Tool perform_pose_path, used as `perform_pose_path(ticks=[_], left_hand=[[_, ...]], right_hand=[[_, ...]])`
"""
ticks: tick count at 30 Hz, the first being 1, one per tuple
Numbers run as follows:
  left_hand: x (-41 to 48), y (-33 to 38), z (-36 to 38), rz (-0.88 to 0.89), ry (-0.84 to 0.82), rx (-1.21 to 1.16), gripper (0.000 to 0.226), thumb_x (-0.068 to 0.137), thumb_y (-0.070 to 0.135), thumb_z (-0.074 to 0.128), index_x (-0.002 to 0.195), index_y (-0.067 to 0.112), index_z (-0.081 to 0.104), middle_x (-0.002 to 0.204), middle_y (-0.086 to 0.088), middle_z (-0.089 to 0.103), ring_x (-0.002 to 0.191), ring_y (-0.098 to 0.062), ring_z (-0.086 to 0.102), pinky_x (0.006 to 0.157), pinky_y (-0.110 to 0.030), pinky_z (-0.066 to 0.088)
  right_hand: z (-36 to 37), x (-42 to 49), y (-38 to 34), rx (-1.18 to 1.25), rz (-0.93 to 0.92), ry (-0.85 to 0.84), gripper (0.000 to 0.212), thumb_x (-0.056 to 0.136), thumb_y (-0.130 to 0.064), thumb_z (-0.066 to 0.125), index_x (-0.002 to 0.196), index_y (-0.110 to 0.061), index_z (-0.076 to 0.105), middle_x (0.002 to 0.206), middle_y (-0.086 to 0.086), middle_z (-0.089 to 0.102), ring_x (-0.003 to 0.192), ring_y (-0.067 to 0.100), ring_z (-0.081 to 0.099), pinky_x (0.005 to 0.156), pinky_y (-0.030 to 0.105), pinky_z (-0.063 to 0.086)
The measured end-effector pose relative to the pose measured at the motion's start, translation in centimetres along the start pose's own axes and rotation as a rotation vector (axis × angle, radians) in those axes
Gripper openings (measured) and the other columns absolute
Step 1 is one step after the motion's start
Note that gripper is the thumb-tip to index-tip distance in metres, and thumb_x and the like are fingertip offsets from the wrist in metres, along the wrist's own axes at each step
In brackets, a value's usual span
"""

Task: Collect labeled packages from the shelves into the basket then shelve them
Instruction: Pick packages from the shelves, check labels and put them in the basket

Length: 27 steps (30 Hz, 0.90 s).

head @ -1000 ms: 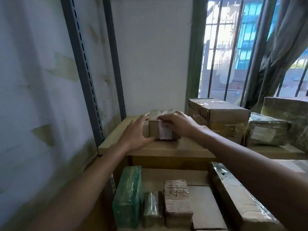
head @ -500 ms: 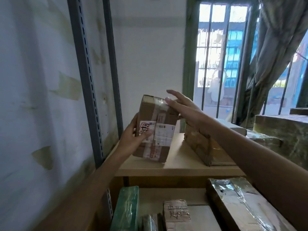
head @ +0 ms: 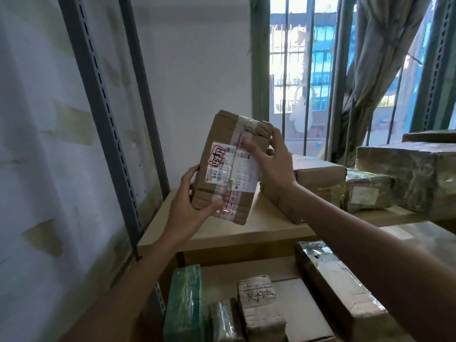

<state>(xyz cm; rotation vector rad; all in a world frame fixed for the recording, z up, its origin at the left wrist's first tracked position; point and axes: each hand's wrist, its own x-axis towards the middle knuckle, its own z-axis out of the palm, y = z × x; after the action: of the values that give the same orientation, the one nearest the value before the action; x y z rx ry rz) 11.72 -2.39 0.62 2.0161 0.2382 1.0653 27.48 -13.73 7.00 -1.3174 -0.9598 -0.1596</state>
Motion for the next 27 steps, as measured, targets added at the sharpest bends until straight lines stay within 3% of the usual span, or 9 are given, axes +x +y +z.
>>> perform_pose_path(ticks=[3, 5, 7, 13, 16, 20, 23, 25, 27], left_hand=[[-0.2, 2.1, 1.8, 0.068, 0.046, -0.027, 0.072, 0.066, 0.046, 0.069, 0.122, 0.061, 0.027, 0.109, 0.030, 0.052, 0.098, 0.007, 0.059, 0.070, -0.014, 0.053], [-0.2, 3.5, 3.1, 0.096, 0.042, -0.028, 0.072, 0.066, 0.045, 0.069, 0.124, 0.055, 0.028, 0.108, 0.030, 0.052, 0.098, 0.008, 0.058, 0.070, -0.013, 0.052], [-0.2, 5.1, 4.8, 0.128, 0.024, -0.038, 0.070, 0.065, 0.045, 0.069, 0.122, 0.056, 0.029, 0.105, 0.031, 0.052, 0.093, 0.015, 0.057, 0.064, -0.007, 0.049], [-1.1, 9.8, 15.9, 0.175, -0.077, -0.122, 0.070, 0.066, 0.052, 0.066, 0.126, 0.052, 0.031, 0.123, 0.013, 0.054, 0.101, 0.000, 0.059, 0.071, -0.020, 0.054], [-3.0, 11.5, 23.2, 0.176, -0.160, -0.177, 0.071, 0.066, 0.052, 0.066, 0.128, 0.047, 0.031, 0.120, 0.014, 0.054, 0.099, 0.010, 0.057, 0.070, -0.010, 0.050], [-6.5, 13.3, 33.2, 0.107, -0.310, -0.261, 0.072, 0.069, 0.045, 0.073, 0.130, 0.049, 0.035, 0.108, 0.016, 0.064, 0.093, 0.003, 0.062, 0.075, -0.021, 0.054], [-10.0, 14.9, 40.7, 0.062, -0.416, -0.251, 0.071, 0.071, 0.046, 0.073, 0.130, 0.049, 0.035, 0.112, 0.010, 0.064, 0.095, -0.006, 0.061, 0.080, -0.025, 0.049], [-12.9, 16.3, 45.2, 0.022, -0.501, -0.292, 0.069, 0.073, 0.046, 0.070, 0.132, 0.045, 0.035, 0.110, 0.017, 0.062, 0.093, 0.004, 0.059, 0.077, -0.013, 0.044], [-15.7, 17.5, 49.3, -0.045, -0.583, -0.406, 0.068, 0.077, 0.039, 0.070, 0.135, 0.039, 0.036, 0.110, 0.022, 0.059, 0.089, 0.019, 0.055, 0.072, -0.001, 0.042]], right_hand=[[-1.9, -0.4, -0.8, 0.037, -0.010, -0.025, 0.066, 0.080, -0.040, 0.068, 0.136, -0.033, 0.035, 0.125, -0.003, 0.060, 0.100, 0.012, 0.064, 0.080, 0.037, 0.057], [-4.6, -0.3, -1.7, 0.059, -0.008, -0.078, 0.062, 0.079, -0.031, 0.072, 0.132, -0.035, 0.038, 0.115, -0.009, 0.061, 0.100, 0.012, 0.064, 0.078, 0.041, 0.058], [-8.0, -0.4, -2.6, 0.050, 0.001, -0.086, 0.059, 0.079, -0.026, 0.072, 0.128, -0.036, 0.041, 0.103, -0.015, 0.061, 0.090, 0.003, 0.065, 0.067, 0.033, 0.060], [-20.7, -3.6, -3.4, -0.035, 0.048, 0.074, 0.052, 0.080, -0.026, 0.071, 0.122, -0.037, 0.042, 0.108, -0.004, 0.060, 0.099, 0.014, 0.062, 0.062, 0.030, 0.059], [-28.2, -6.5, -3.4, -0.109, 0.106, 0.153, 0.055, 0.080, -0.025, 0.071, 0.126, -0.032, 0.043, 0.106, -0.006, 0.060, 0.093, 0.006, 0.062, 0.059, 0.026, 0.058], [-38.3, -11.5, -2.3, -0.299, 0.219, 0.286, 0.053, 0.078, -0.036, 0.072, 0.122, -0.036, 0.042, 0.111, -0.007, 0.063, 0.097, 0.011, 0.065, 0.077, 0.039, 0.059], [-45.5, -16.3, -1.2, -0.418, 0.369, 0.423, 0.067, 0.076, -0.041, 0.073, 0.133, -0.025, 0.040, 0.120, -0.004, 0.061, 0.104, 0.010, 0.062, 0.088, 0.038, 0.055], [-49.9, -20.0, -0.6, -0.471, 0.506, 0.449, 0.076, 0.073, -0.045, 0.074, 0.137, -0.025, 0.038, 0.127, -0.001, 0.059, 0.110, 0.016, 0.060, 0.092, 0.040, 0.052], [-53.5, -24.1, 0.0, -0.469, 0.656, 0.416, 0.080, 0.072, -0.042, 0.075, 0.140, -0.026, 0.036, 0.129, 0.003, 0.057, 0.110, 0.021, 0.059, 0.086, 0.041, 0.054]])
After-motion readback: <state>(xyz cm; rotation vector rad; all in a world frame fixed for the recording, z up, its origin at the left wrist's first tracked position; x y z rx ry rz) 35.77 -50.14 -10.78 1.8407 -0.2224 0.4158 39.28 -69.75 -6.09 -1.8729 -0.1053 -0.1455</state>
